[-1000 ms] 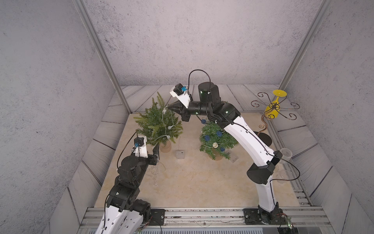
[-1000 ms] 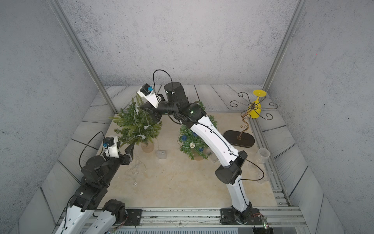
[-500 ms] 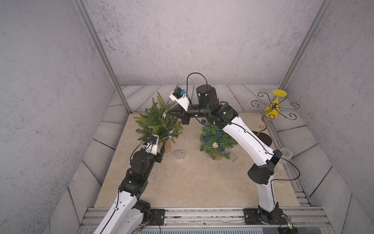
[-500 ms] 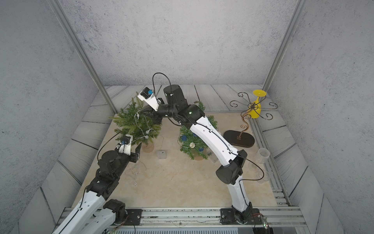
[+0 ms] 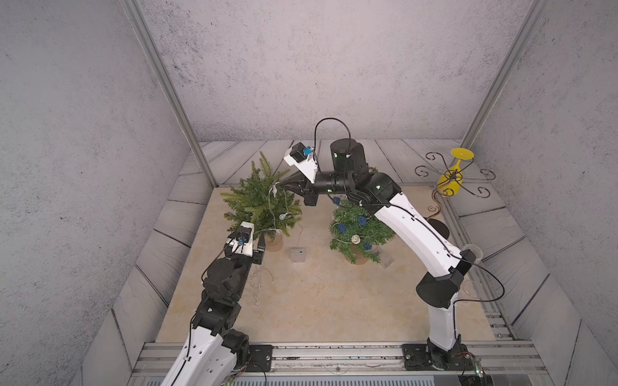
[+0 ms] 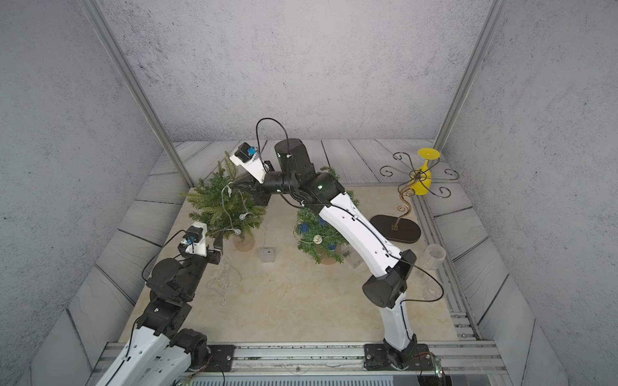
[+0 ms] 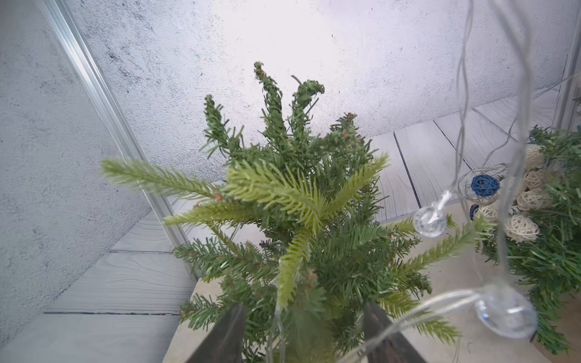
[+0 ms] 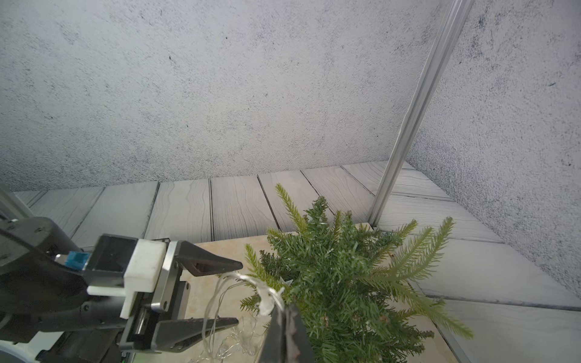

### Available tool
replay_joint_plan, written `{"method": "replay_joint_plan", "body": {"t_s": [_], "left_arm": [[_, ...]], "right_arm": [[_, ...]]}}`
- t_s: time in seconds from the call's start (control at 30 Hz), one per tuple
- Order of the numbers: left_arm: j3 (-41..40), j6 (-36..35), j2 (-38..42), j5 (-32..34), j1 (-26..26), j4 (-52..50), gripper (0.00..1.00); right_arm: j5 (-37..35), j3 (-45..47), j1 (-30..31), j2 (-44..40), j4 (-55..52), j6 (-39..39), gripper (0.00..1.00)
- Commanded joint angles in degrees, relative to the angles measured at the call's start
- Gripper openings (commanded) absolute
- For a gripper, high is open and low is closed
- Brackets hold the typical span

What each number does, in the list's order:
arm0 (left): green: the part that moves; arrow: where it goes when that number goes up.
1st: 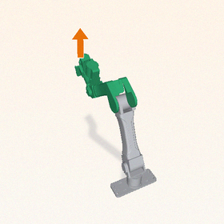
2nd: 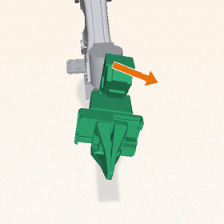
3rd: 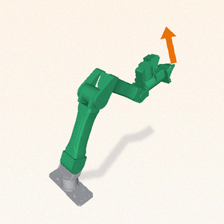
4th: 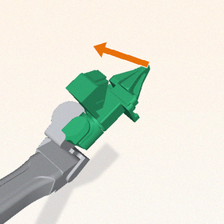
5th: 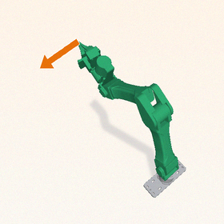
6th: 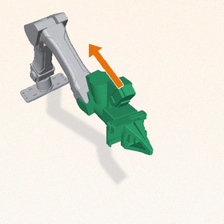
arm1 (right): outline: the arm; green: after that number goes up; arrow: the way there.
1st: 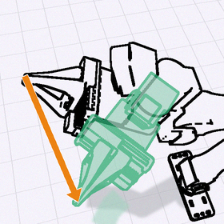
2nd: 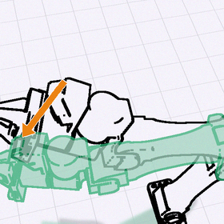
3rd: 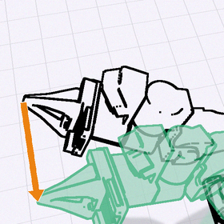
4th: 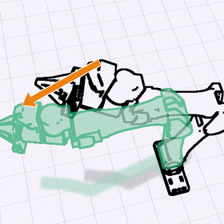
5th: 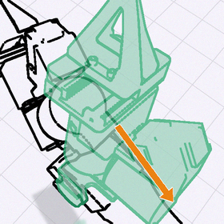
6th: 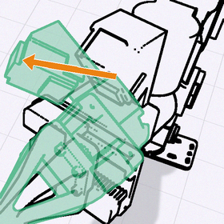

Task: Wrap string light around the christmas tree
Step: Wrap the light string around the Christmas tree.

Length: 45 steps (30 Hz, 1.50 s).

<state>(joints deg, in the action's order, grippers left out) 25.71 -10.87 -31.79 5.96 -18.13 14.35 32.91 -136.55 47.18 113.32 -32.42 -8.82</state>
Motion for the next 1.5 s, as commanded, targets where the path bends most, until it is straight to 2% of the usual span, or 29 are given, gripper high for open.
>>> {"method": "replay_joint_plan", "body": {"t_s": [0.0,0.1,0.2,0.23,0.27,0.3,0.43,0.6,0.73,0.83,1.0,1.13,1.23,1.4,1.43,1.47], "left_arm": [[-0.41,-1.56,-1.71,-0.9,-0.06,3.36,0.6],[-0.58,-1.11,-3.35,-0.6,-0.07,5.94,0.53],[1.35,-1.27,-4.53,-0.19,-0.06,4.75,0.36],[1.88,-0.8,-4.43,-0.1,-0.06,4.36,0.25],[2.13,-0.25,-4.22,0.25,-0.06,4.3,0.08],[2.28,0.79,-3.95,1.25,-0.06,4.52,0.0],[3.38,5.02,-1.47,7.07,-0.06,2.74,0.0],[4.13,8.16,5.24,14.61,0.02,-2.67,0.0],[4.53,8.7,8.35,13.38,-0.02,-5.06,0.0],[7.72,9.11,4.36,11.08,-0.03,-8.65,0.0],[10.91,9.92,-4.88,5.32,0.11,-8.55,0.0],[8.47,12.91,-2.56,3.58,0.08,-6.2,0.0],[8.28,14.72,-1.03,0.42,0.04,-8.31,0.0],[9.9,14.81,1.52,3.79,0.06,-13.59,0.0],[10.42,14.71,1.73,4.15,0.11,-14.9,0.01],[10.67,14.56,1.94,3.94,0.1,-15.48,0.07]], "right_arm": [[1.47,-1.52,-0.08,-2.56,0.31,0.49,0.0],[1.47,-1.53,-0.07,-2.32,0.44,0.77,0.0],[1.87,-1.11,-0.06,-2.48,0.68,1.07,0.0],[2.02,-0.87,-0.06,-2.57,0.83,1.18,0.0],[1.82,-0.7,-0.09,-2.71,1.01,1.17,0.0],[1.36,-0.4,-0.07,-2.82,1.13,1.22,0.0],[-4.59,2.0,-0.09,-4.27,3.01,1.26,0.0],[-10.61,6.99,-0.07,-6.7,6.97,1.36,0.0],[-12.77,6.98,-0.02,-6.45,7.18,1.26,0.0],[-13.92,6.96,-0.02,-5.85,7.51,1.61,0.0],[-14.14,6.47,-0.07,-4.53,7.07,1.46,0.0],[-13.71,7.17,-0.06,-4.68,7.36,1.4,0.0],[-13.15,6.83,-0.07,-4.26,7.46,1.52,0.0],[-12.21,6.31,-0.04,-3.41,7.6,1.92,0.0],[-11.84,6.13,-0.06,-3.15,7.4,2.01,0.0],[-11.43,6.04,-0.07,-2.9,7.29,2.05,0.0]]}}
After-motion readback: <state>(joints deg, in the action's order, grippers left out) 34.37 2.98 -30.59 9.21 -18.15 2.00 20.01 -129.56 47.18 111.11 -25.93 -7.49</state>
